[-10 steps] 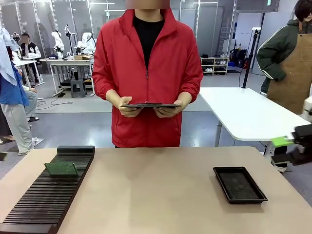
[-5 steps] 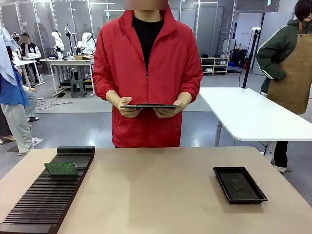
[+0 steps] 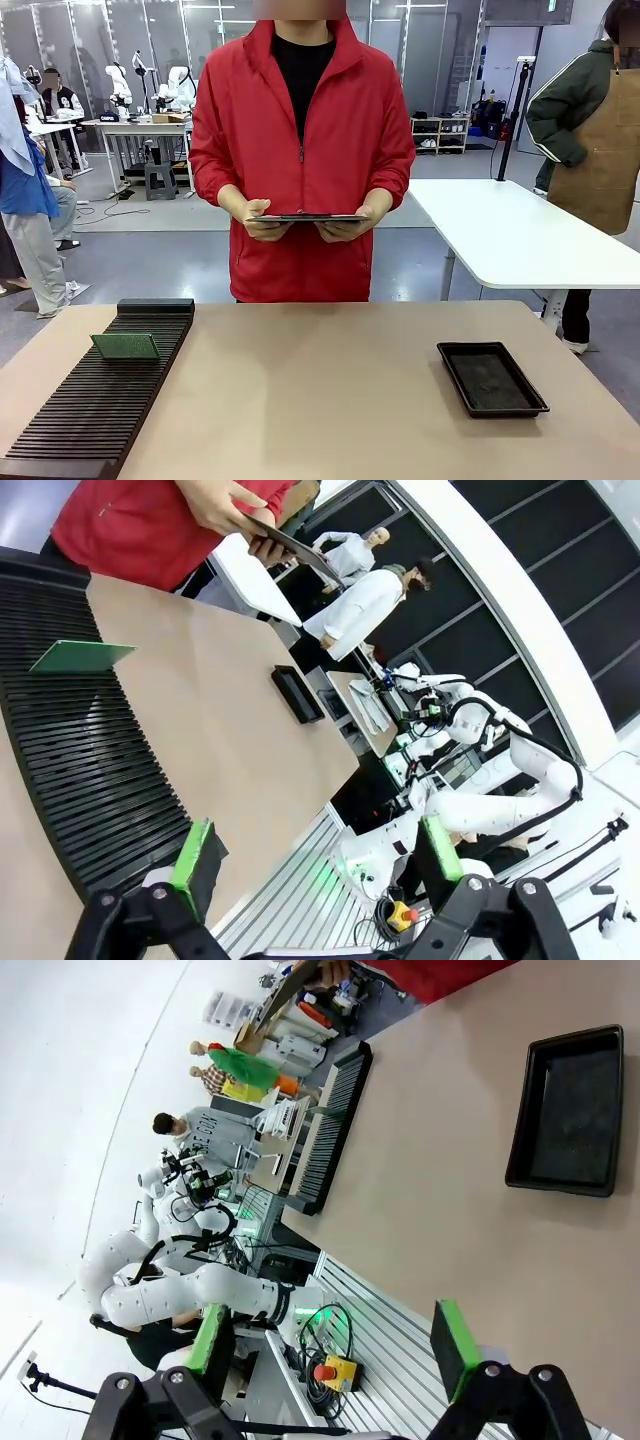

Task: Inspect the PCB.
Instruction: Pick up the Blank PCB and present it to the human.

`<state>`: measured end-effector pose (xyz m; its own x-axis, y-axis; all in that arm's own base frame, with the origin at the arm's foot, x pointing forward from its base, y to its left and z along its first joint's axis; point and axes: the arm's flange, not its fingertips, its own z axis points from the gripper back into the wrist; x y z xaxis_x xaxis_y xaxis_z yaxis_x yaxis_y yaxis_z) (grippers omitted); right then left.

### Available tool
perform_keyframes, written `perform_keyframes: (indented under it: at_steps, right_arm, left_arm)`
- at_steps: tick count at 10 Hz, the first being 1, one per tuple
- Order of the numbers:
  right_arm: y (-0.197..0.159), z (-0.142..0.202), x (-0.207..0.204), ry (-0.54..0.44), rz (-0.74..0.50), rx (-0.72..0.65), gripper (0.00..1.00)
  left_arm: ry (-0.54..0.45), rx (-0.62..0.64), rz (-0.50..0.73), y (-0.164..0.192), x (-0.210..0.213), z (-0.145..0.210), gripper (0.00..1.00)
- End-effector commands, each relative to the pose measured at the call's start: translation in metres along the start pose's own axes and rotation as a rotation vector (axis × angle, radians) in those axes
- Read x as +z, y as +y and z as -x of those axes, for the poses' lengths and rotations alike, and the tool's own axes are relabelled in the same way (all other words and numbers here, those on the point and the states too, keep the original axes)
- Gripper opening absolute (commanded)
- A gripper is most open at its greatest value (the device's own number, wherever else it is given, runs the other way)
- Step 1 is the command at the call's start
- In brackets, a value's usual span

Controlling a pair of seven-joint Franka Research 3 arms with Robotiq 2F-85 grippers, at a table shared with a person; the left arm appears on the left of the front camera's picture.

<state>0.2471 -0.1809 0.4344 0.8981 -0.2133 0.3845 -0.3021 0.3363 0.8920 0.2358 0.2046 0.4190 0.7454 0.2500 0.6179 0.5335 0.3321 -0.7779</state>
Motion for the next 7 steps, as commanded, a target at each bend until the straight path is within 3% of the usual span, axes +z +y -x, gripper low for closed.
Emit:
perform_keyframes:
  at_steps: [1, 7]
  right_arm:
    - [-0.0015, 0.0020, 0.0036, -0.012, -0.004, -0.005, 1.00]
    - [-0.0015, 0.0020, 0.0036, -0.012, -0.004, -0.005, 1.00]
  left_arm:
    - [-0.013, 0.005, 0.000, 0.0010, 0.0045, 0.0026, 1.00]
    - [-0.013, 0.005, 0.000, 0.0010, 0.0045, 0.0026, 1.00]
